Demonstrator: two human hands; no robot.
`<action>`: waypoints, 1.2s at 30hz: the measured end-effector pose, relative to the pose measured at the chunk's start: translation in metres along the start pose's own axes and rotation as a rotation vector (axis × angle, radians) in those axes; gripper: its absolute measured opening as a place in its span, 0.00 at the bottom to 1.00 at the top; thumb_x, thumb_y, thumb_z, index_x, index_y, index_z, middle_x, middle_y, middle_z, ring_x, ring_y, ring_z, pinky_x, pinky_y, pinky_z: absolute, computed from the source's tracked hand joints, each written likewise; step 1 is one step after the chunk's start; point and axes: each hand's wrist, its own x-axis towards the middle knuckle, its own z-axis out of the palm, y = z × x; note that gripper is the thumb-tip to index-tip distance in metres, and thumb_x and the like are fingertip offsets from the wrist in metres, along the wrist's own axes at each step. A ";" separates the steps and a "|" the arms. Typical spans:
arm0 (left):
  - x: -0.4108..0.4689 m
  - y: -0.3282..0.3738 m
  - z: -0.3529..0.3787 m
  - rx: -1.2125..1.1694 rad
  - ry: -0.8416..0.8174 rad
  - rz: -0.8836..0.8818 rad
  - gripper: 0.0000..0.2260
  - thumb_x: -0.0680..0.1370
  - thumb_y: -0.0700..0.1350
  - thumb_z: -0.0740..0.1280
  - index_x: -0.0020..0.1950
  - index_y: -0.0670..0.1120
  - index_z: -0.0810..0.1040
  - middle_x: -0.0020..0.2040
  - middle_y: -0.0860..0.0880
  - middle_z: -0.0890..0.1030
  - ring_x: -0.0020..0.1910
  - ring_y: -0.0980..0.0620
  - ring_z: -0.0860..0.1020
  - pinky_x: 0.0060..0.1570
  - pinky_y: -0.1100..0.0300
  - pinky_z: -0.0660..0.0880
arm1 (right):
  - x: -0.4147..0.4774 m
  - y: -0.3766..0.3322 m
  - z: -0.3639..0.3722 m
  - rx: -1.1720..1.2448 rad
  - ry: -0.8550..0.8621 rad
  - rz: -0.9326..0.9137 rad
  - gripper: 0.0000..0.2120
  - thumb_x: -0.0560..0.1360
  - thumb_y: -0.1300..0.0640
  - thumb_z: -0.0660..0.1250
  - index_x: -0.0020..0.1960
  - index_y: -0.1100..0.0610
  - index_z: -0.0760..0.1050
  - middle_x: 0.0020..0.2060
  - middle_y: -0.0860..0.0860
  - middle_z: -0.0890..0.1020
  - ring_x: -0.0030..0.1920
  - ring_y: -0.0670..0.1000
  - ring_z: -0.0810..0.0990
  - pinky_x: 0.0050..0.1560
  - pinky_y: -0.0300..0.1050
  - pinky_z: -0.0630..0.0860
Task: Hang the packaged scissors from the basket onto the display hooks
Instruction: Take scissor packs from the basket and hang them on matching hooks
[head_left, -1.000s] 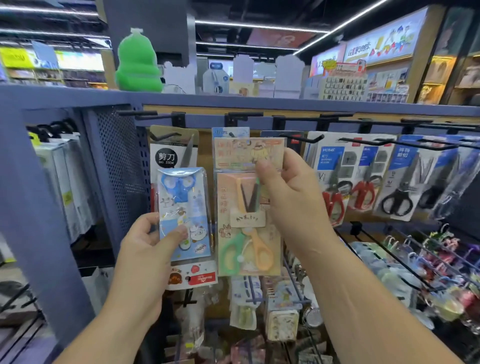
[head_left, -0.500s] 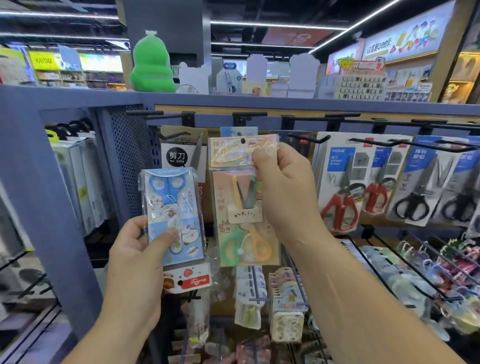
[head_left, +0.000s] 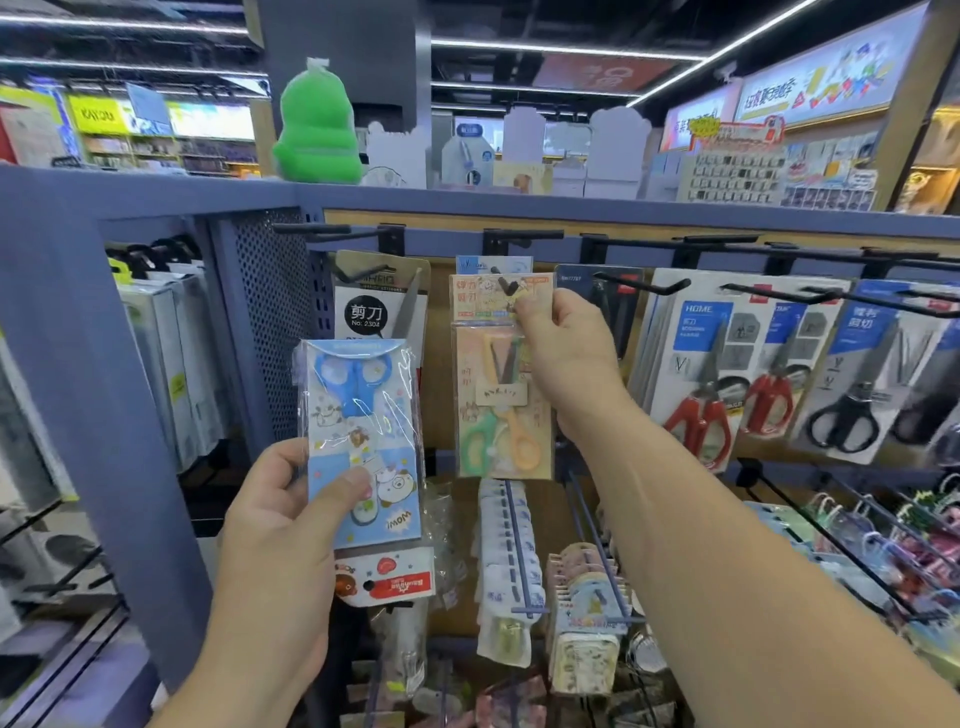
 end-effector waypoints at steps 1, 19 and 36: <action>0.000 0.000 0.000 0.001 -0.008 -0.008 0.07 0.80 0.35 0.69 0.56 0.44 0.78 0.49 0.45 0.89 0.41 0.47 0.88 0.32 0.56 0.83 | 0.008 0.001 0.003 -0.046 0.005 0.005 0.11 0.85 0.46 0.61 0.54 0.49 0.79 0.49 0.47 0.86 0.50 0.50 0.86 0.51 0.54 0.83; 0.009 0.023 0.017 0.700 -0.629 0.012 0.11 0.70 0.42 0.83 0.44 0.56 0.86 0.39 0.48 0.87 0.36 0.52 0.85 0.41 0.56 0.80 | -0.078 -0.007 -0.059 -0.458 -0.574 -0.376 0.07 0.72 0.47 0.80 0.48 0.47 0.86 0.42 0.39 0.85 0.47 0.38 0.83 0.47 0.33 0.78; 0.018 0.013 0.068 0.050 -0.213 0.089 0.06 0.76 0.38 0.74 0.41 0.47 0.85 0.43 0.42 0.88 0.39 0.45 0.87 0.33 0.50 0.84 | -0.099 0.018 -0.063 -0.068 -0.440 -0.071 0.03 0.79 0.57 0.74 0.48 0.50 0.84 0.42 0.48 0.87 0.42 0.48 0.85 0.46 0.47 0.82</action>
